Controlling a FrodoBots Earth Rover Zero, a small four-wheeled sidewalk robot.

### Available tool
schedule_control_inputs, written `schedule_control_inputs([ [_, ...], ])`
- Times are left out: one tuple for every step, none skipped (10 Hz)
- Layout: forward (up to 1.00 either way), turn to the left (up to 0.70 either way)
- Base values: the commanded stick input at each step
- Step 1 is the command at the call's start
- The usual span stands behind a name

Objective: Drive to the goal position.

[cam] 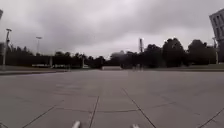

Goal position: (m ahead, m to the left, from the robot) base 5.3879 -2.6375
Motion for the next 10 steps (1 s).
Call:
schedule_control_inputs([
  [0.7,0.0],
  [0.7,0.0],
  [0.7,0.0],
  [0.7,0.0],
  [0.7,0.0],
  [0.7,0.0],
  [0.7,0.0],
  [0.7,0.0],
  [0.7,0.0],
  [0.7,0.0],
])
